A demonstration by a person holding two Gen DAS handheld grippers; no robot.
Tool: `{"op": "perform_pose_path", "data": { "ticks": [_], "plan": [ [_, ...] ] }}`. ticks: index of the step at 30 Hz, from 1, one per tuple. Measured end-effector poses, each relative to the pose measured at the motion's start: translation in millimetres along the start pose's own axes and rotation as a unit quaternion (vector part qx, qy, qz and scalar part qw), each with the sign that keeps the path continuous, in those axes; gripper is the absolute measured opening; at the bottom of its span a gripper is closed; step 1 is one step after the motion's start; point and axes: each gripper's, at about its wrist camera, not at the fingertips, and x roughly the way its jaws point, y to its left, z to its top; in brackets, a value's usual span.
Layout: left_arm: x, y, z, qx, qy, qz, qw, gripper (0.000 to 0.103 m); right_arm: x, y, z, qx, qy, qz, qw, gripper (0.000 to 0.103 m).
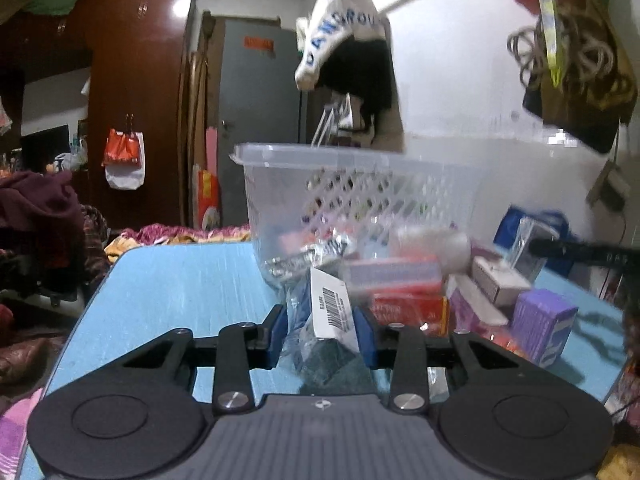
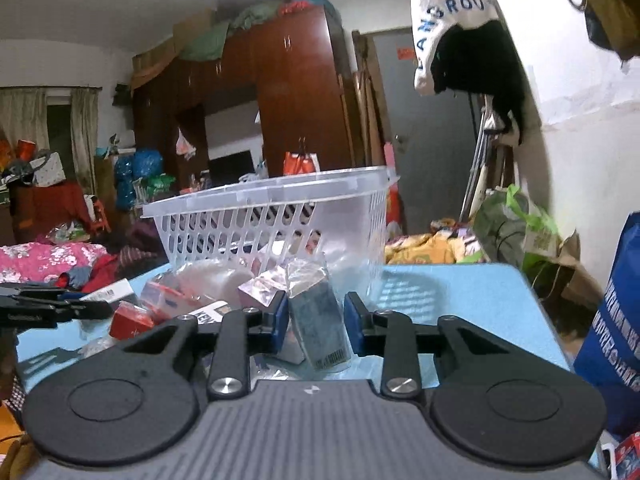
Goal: Organize objects
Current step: 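Grasp a labeled clear bag with the left gripper while the right grasps a labeled packet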
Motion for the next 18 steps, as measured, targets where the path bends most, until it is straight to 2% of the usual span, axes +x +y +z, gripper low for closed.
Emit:
{"op": "perform_pose_path", "data": {
  "ticks": [5, 11, 18],
  "plan": [
    [-3, 7, -1, -0.027, -0.019, -0.008, 0.9994, 0.041, 0, 1, 1, -0.002, -0.012, -0.003, 1.0, 0.034],
    [-5, 8, -1, -0.036, -0.039, -0.009, 0.9985, 0.041, 0, 0, -1, 0.001, -0.017, -0.003, 1.0, 0.034],
    [-13, 13, 0, -0.057, -0.07, -0.015, 0.9958, 0.041, -6, 2, -2, -0.001, -0.043, -0.012, 0.999, 0.034]
  ]
}}
